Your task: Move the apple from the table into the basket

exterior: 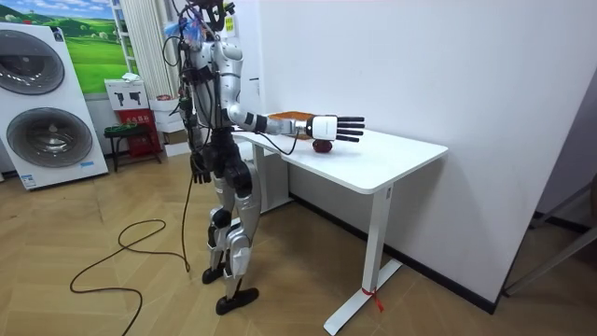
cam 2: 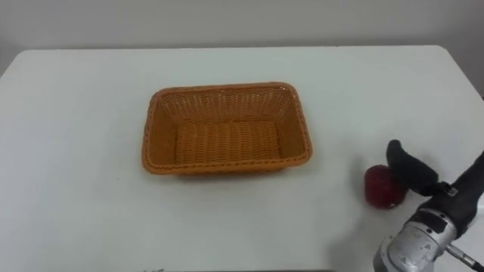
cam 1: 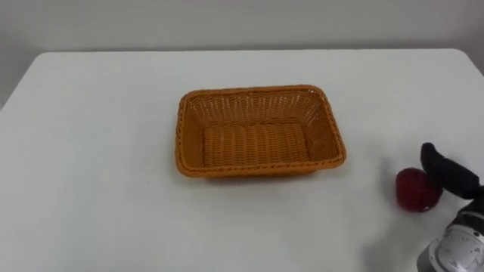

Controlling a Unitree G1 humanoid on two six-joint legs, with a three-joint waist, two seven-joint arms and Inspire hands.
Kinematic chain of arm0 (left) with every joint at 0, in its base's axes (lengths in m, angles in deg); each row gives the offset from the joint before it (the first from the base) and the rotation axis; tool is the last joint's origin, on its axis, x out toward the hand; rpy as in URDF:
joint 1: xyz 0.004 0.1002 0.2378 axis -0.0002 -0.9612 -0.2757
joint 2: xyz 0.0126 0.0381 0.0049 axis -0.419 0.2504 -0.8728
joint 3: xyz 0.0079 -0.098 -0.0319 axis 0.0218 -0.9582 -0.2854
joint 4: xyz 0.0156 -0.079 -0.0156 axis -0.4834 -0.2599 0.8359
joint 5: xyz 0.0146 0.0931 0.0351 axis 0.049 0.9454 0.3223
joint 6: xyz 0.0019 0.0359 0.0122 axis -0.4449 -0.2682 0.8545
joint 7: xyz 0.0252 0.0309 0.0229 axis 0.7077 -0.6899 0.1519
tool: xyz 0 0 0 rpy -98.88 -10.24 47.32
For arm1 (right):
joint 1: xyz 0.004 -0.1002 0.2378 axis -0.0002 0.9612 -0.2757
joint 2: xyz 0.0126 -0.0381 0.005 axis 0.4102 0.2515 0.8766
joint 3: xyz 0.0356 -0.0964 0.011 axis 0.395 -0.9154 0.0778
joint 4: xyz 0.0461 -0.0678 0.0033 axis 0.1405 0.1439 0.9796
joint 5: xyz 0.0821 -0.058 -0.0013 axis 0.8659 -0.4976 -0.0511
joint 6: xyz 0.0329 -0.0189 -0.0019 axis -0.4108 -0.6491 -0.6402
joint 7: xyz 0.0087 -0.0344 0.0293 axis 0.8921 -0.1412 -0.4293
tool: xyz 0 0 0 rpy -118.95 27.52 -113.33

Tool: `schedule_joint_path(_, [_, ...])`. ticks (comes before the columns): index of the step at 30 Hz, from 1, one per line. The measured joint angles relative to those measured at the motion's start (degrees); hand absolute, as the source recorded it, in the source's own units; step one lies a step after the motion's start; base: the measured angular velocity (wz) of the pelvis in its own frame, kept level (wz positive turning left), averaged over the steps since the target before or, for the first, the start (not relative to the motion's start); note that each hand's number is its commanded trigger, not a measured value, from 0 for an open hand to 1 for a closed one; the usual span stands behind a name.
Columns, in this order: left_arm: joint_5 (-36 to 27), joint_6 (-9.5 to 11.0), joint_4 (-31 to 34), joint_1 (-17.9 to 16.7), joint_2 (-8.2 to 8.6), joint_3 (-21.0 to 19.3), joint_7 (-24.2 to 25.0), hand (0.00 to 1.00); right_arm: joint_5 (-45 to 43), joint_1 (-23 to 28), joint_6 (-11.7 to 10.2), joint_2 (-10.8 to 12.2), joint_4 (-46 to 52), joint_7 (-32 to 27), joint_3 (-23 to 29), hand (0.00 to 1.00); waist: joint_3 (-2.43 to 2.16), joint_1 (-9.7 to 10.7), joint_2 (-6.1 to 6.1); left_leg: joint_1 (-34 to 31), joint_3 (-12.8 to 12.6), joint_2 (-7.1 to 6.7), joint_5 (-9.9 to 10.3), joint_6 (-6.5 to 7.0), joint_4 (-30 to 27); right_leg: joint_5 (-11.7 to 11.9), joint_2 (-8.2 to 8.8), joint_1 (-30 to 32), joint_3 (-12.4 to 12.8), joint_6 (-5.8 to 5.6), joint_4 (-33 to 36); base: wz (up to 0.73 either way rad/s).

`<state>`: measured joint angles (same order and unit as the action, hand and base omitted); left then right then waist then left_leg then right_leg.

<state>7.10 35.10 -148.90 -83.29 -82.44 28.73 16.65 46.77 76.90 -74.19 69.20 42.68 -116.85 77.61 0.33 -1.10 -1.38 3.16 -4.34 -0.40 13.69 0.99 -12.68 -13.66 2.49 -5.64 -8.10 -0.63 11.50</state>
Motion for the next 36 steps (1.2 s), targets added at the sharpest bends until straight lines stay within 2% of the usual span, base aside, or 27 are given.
schedule_joint_path(11, [0.17, -0.02, 0.59, 0.17, 0.00, 0.50, 0.19, 0.00, -3.93, 2.19, 0.05, 0.04, -0.71, 7.98, -1.94, 0.00, -0.05, -0.01, 0.20, 0.54, -0.02, 0.00, 0.00, 0.00, -0.05, 0.00, 0.04, -0.52, -0.10, 0.00, 0.06, 0.00])
schedule_joint_path(18, [0.17, -0.61, 0.60, 0.05, 0.00, 1.09, 0.41, 0.00, -3.97, 3.61, 1.43, 0.11, -0.88, 9.57, -2.28, 0.00, -0.10, -0.20, 0.15, 1.48, -0.01, 0.02, 0.00, 0.00, -0.05, 0.00, 0.05, -1.15, -0.14, 0.00, 0.03, 0.00])
schedule_joint_path(23, [0.17, -0.71, 0.62, 0.00, -0.07, 1.12, 0.56, 0.00, -3.95, 4.85, 1.82, 0.09, -3.94, 9.70, -4.40, 0.00, -0.44, -0.15, -0.51, 1.53, -0.01, 0.01, 0.00, 0.00, -0.08, 0.00, 0.06, -1.67, -0.20, 0.00, -0.04, 0.00])
schedule_joint_path(29, [0.09, -0.72, 0.59, -0.35, -0.14, 1.65, 0.57, 0.00, -5.73, 4.64, -0.20, 0.00, -10.08, 10.41, -5.43, 0.00, -0.73, -0.47, -1.13, 1.65, -0.10, 0.10, 0.01, 0.00, -0.22, 0.09, 0.05, -1.91, -0.34, 0.01, -0.05, 0.00])
schedule_joint_path(30, [0.10, -0.72, 0.59, -0.35, -0.13, 1.91, 0.58, 0.00, -5.92, 4.46, -0.53, 0.00, -10.51, 10.51, -5.43, 0.16, -0.72, -0.49, -1.10, 1.66, -0.17, 0.13, 0.01, 0.00, -0.21, 0.16, 0.04, -2.11, -0.31, 0.01, -0.05, 0.00])
schedule_joint_path(32, [0.11, -0.57, 0.58, -0.36, -0.11, 2.13, 0.59, 0.00, -6.34, 3.96, -1.33, -0.01, -12.15, 10.73, -5.39, 0.63, -0.67, -0.49, -1.01, 1.90, -0.24, 0.20, 0.01, 0.00, -0.14, 0.47, -0.04, -2.50, -0.27, -0.01, -0.48, 0.00])
schedule_joint_path(33, [0.11, -0.51, 0.58, -0.39, -0.11, 2.13, 0.57, 0.00, -6.37, 3.88, -1.40, -0.01, -12.44, 10.74, -5.39, 0.97, -0.68, -0.52, -0.94, 2.03, -0.26, 0.25, 0.01, 0.00, -0.06, 0.65, -0.11, -2.70, -0.27, -0.04, -0.80, 0.00])
schedule_joint_path(36, [0.11, -0.40, 0.60, -0.38, -0.10, 2.13, 0.53, 0.00, -6.85, 3.23, -2.41, 0.00, -14.19, 10.54, -5.34, 1.00, -0.63, -0.55, -0.84, 2.31, -0.29, 0.35, 0.05, 0.01, 0.12, 0.79, -0.20, -3.16, -0.31, -0.02, -0.90, 0.00])
